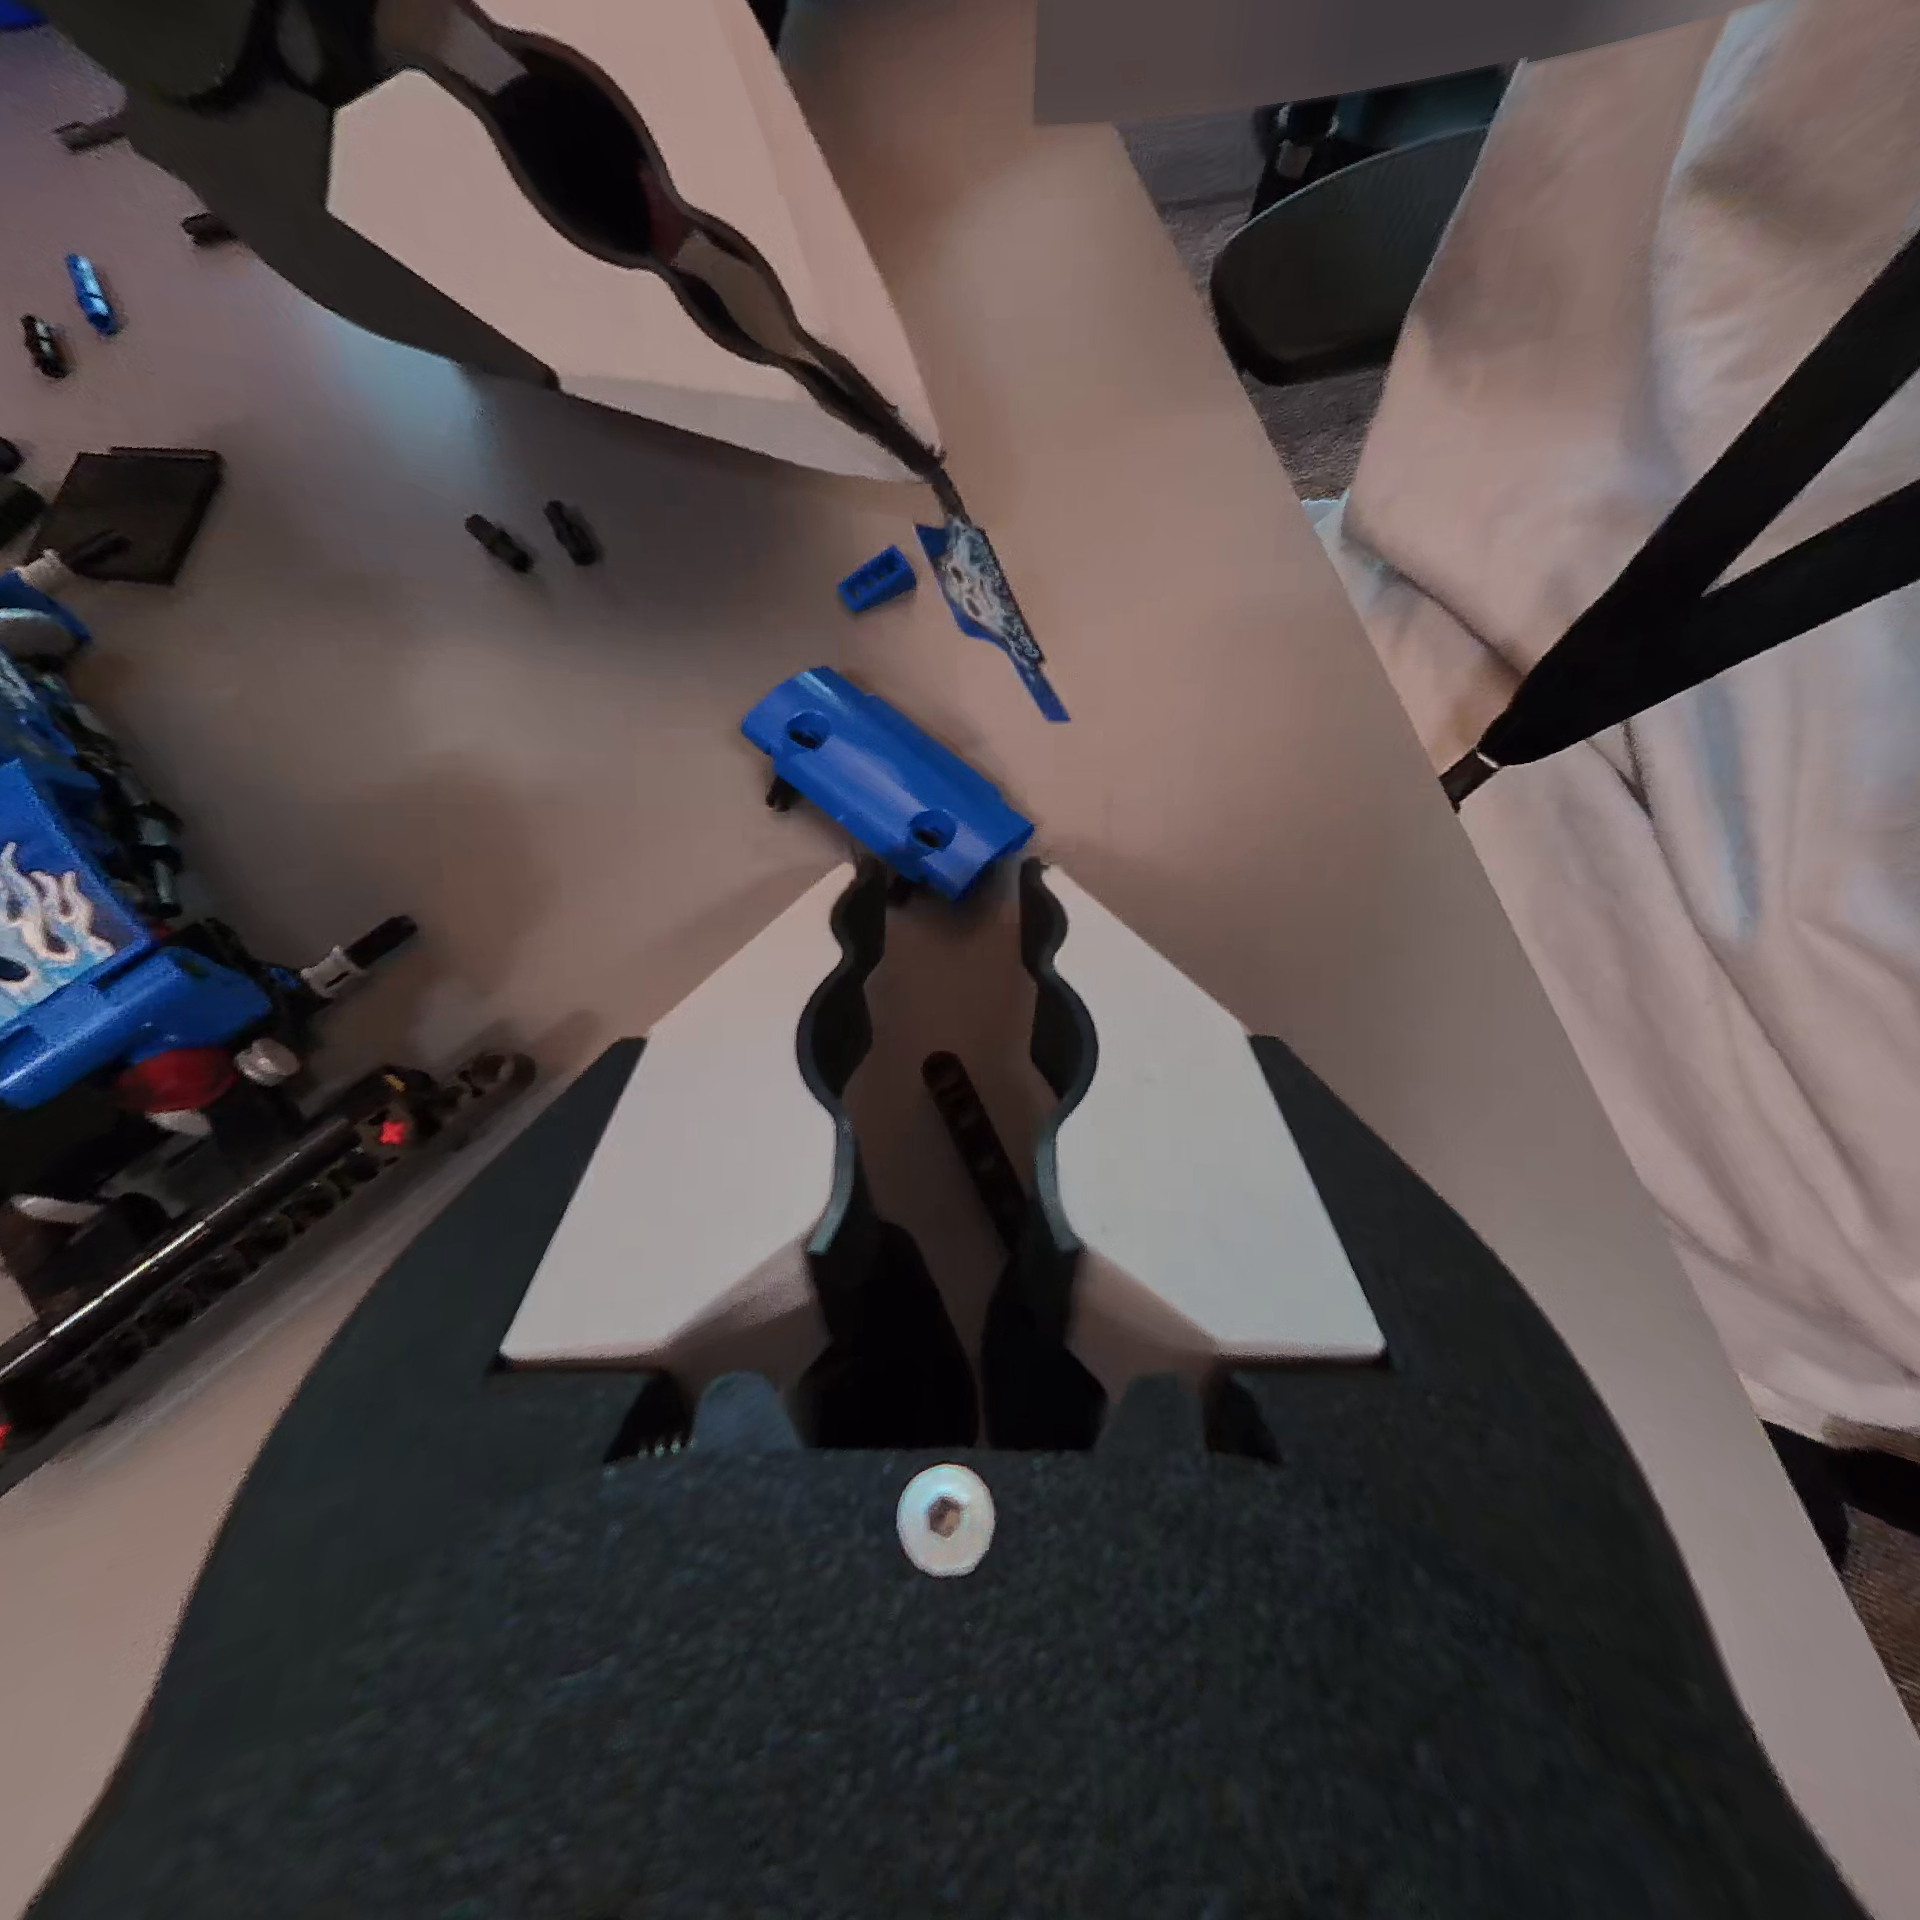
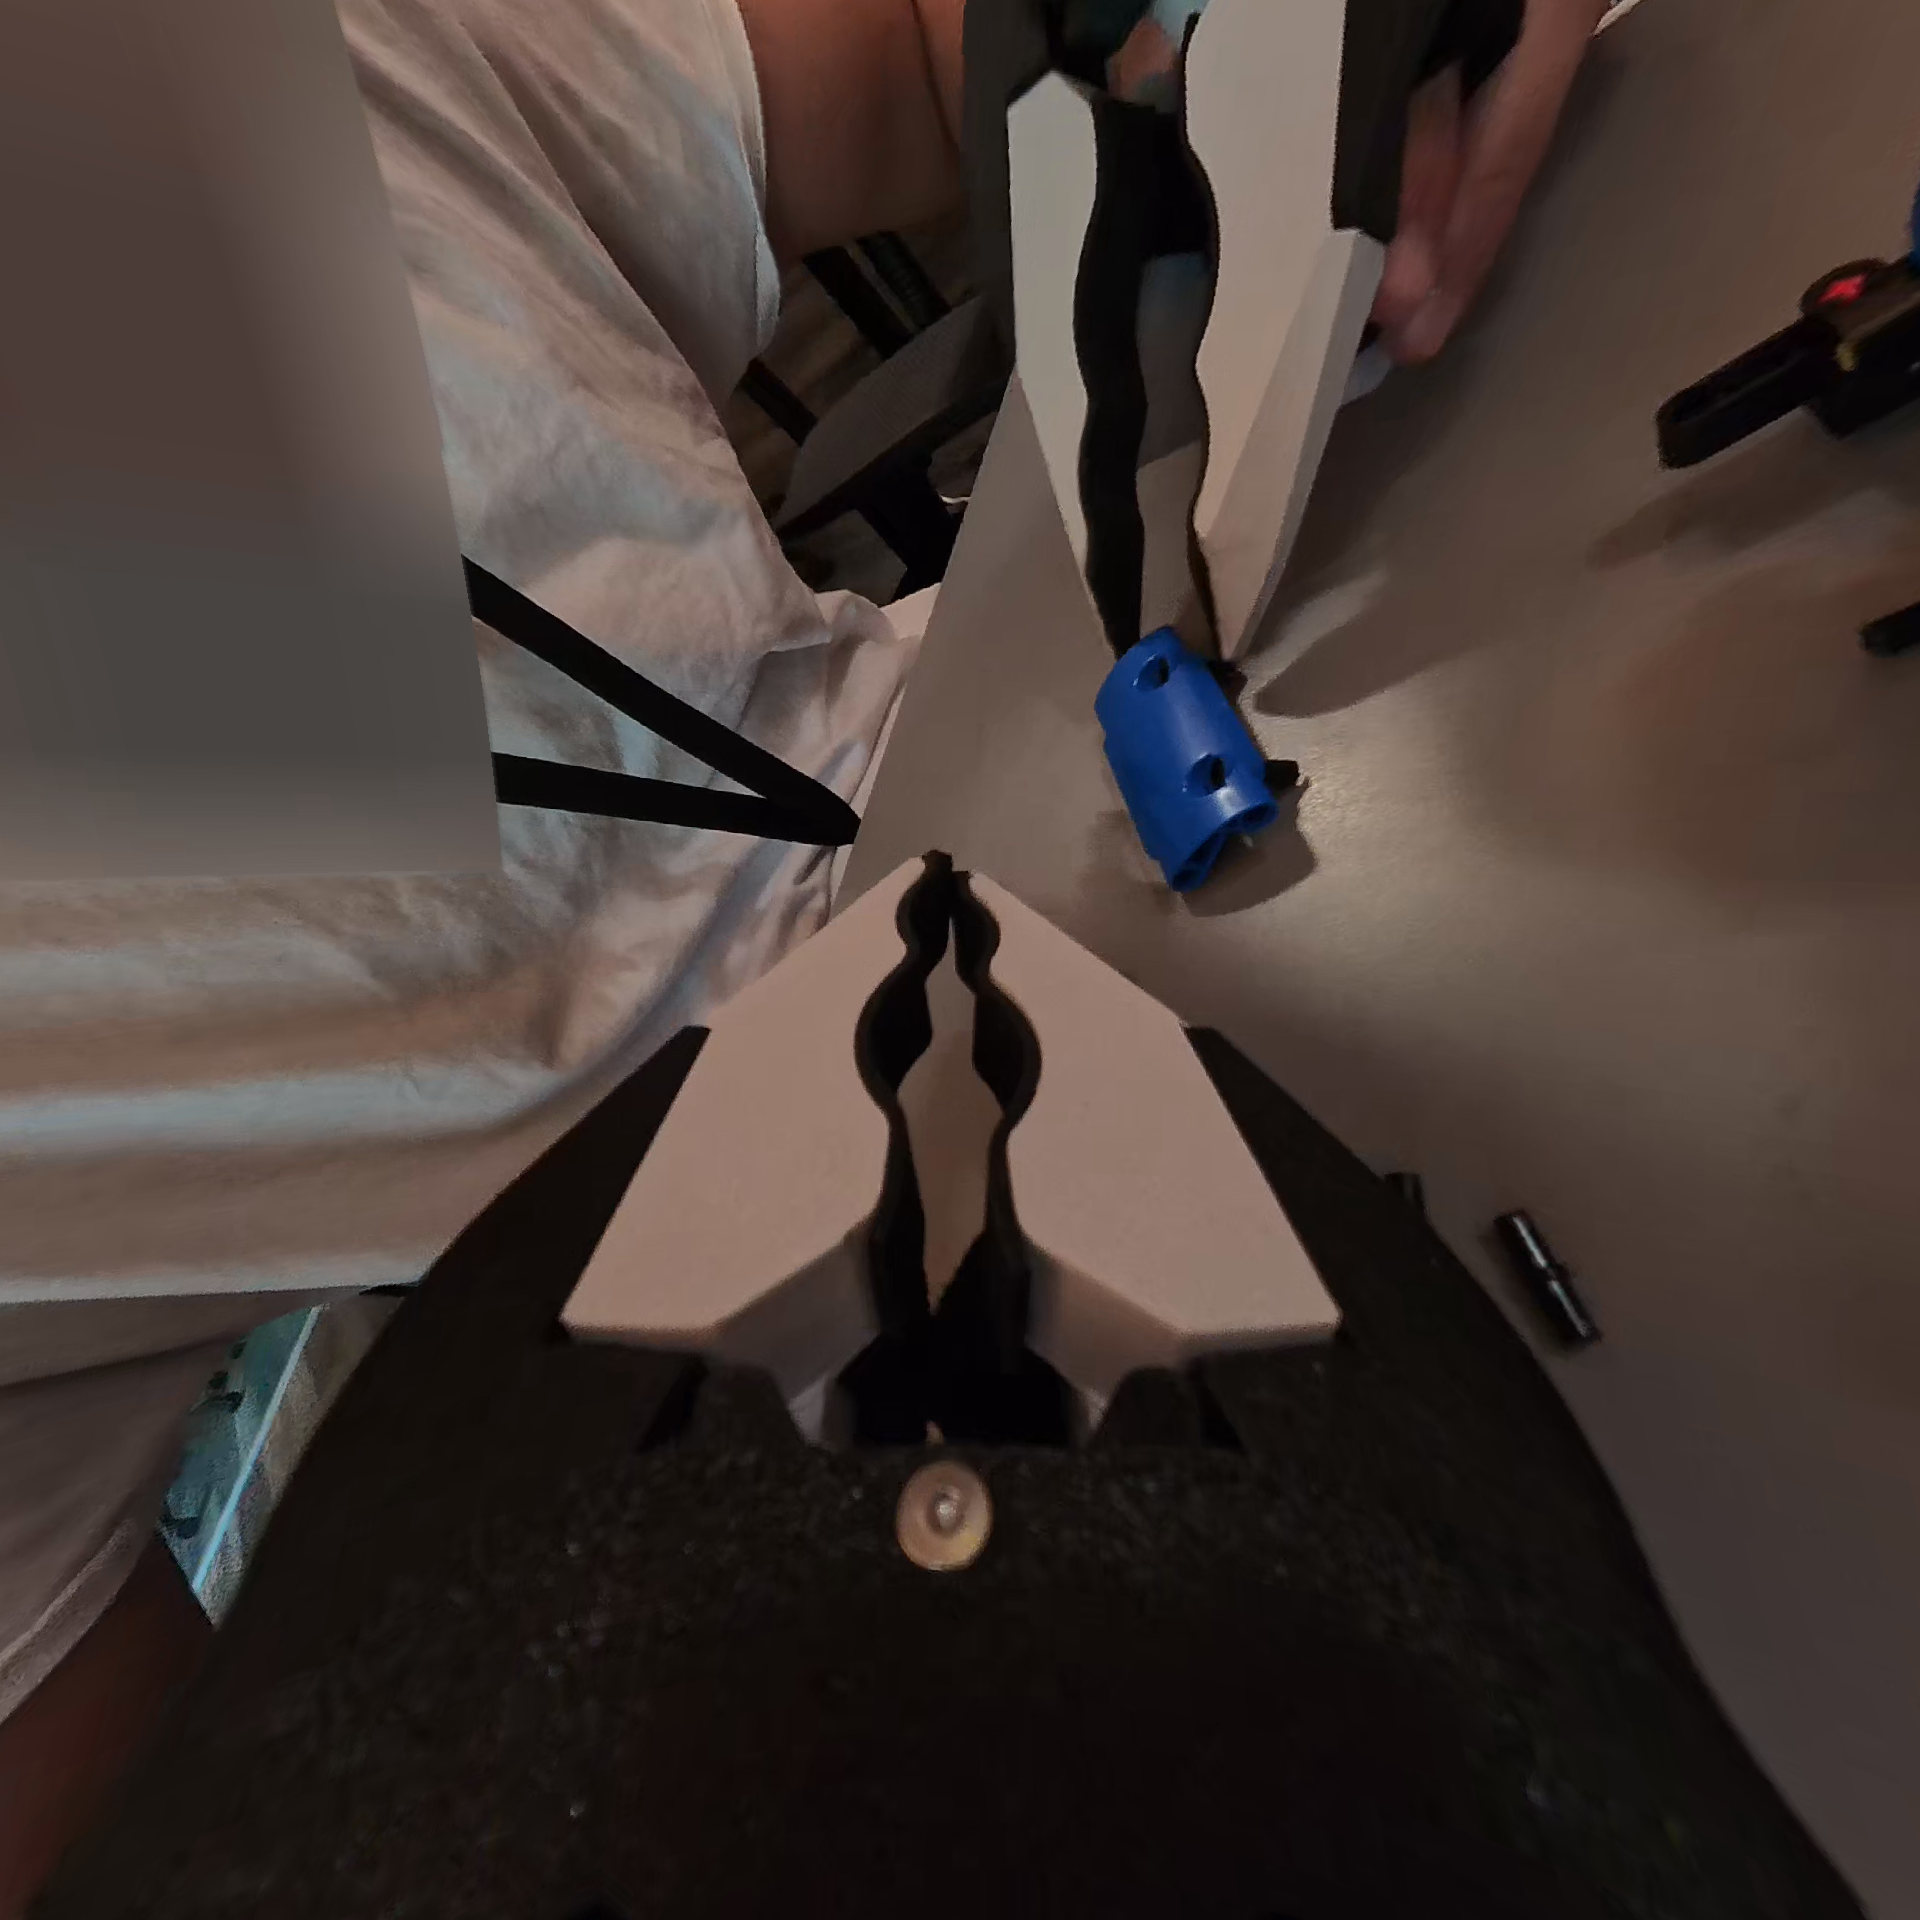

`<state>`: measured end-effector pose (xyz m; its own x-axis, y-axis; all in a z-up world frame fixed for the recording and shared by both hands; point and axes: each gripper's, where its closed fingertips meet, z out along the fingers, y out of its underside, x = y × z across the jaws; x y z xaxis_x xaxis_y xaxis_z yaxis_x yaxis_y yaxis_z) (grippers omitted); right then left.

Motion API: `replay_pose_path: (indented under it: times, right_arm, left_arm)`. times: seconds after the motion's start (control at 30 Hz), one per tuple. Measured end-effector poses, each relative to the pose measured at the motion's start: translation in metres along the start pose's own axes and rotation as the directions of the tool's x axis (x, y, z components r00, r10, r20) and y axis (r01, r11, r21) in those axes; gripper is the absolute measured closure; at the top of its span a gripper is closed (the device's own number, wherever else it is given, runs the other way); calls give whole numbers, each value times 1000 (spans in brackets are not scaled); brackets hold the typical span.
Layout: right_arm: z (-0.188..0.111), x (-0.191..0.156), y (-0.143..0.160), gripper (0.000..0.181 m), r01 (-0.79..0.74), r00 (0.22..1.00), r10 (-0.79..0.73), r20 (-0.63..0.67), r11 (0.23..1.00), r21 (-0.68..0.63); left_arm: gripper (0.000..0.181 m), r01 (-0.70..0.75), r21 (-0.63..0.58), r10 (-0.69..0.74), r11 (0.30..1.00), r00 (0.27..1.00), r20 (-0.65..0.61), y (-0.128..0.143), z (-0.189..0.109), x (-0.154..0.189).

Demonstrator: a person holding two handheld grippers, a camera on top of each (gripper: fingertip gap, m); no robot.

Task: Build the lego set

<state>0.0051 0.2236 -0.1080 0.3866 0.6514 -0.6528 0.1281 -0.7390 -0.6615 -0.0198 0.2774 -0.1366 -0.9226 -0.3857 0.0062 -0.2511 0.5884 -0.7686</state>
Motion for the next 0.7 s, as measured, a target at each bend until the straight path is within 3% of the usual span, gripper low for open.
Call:
replay_pose_path:
  times: [0.3,0.4,0.6,0.67,0.7]
  right_arm:
    - [1,-4,5,181,-3,998,4,55,1000,-20]
    - [3,-7,9,181,8,998,-6,61,999,-37]
    - [1,-10,8,181,7,996,-4,90,1000,-27]
    - [1,-11,8,181,8,996,-6,93,1000,-27]
    - [1,-12,9,181,9,995,-6,95,1000,-29]
  left_arm:
    - [124,50,47,-45,998,994,-102,-15,3,-3]
    - [114,-31,16,32,999,996,-84,-11,6,-10]
    - [102,-160,-30,152,987,970,-190,-13,11,-11]
    - [86,-252,12,249,968,946,-209,-22,11,-11]
    - [88,-304,32,304,952,930,-208,-25,12,-11]
